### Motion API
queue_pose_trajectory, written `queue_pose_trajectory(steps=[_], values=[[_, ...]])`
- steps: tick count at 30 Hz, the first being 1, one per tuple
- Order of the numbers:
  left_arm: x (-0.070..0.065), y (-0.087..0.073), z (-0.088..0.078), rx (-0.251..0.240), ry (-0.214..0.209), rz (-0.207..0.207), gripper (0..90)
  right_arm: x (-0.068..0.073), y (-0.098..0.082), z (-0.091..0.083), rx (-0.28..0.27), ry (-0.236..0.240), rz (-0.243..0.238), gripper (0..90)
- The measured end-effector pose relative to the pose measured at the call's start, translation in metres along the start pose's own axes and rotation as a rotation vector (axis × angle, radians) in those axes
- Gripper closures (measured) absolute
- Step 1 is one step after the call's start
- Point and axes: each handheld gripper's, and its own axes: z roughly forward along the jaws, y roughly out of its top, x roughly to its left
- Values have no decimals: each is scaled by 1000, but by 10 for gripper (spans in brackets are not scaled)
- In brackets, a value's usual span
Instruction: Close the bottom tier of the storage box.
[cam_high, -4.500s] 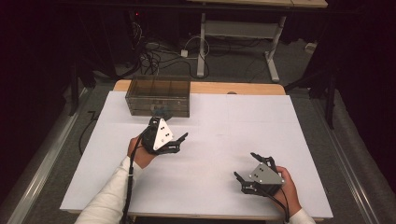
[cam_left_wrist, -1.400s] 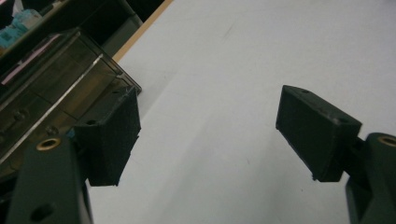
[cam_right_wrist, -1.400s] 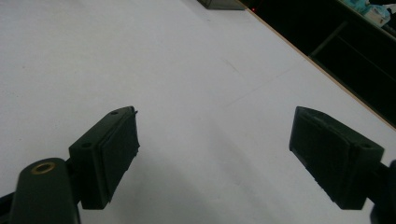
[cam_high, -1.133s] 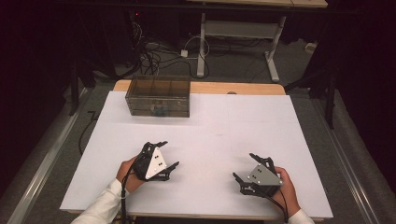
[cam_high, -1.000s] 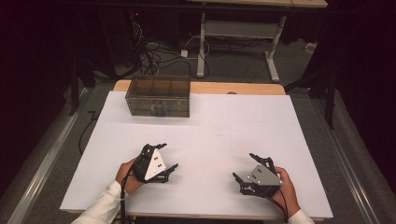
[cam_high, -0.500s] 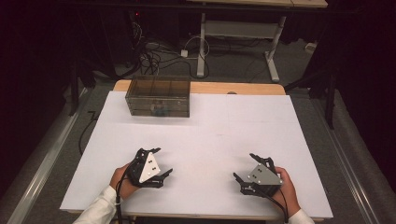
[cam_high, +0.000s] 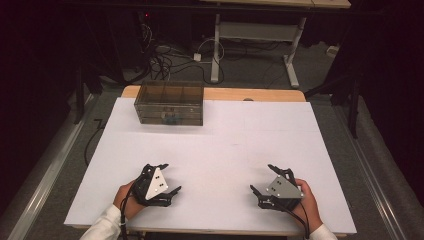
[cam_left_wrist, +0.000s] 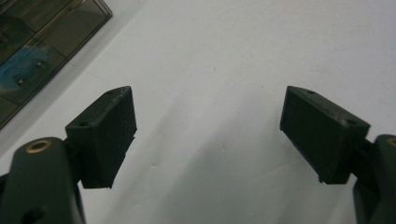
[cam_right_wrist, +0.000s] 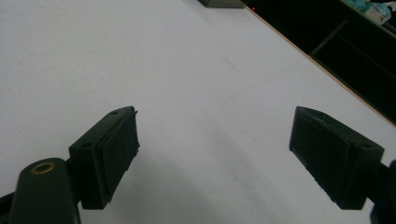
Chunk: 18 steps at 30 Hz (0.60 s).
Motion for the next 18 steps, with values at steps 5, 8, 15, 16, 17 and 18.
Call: queue_pose_trajectory(steps=[5,8,15,16,17,18], values=[[0,1,0,-11,-1,6,177,2,0,0,8,-4,-11,166],[-1,1,-1,-13,-10,8,177,4,1,-1,8,-5,-15,166],[1,1,-2,-21,-4,9,177,5,1,1,15,1,-17,166],[1,1,-2,-19,-3,8,177,5,0,1,19,3,-14,166],[1,1,-1,-15,-2,10,177,4,0,1,19,4,-12,166],[1,1,-1,-14,-3,11,177,4,0,1,17,4,-13,165]])
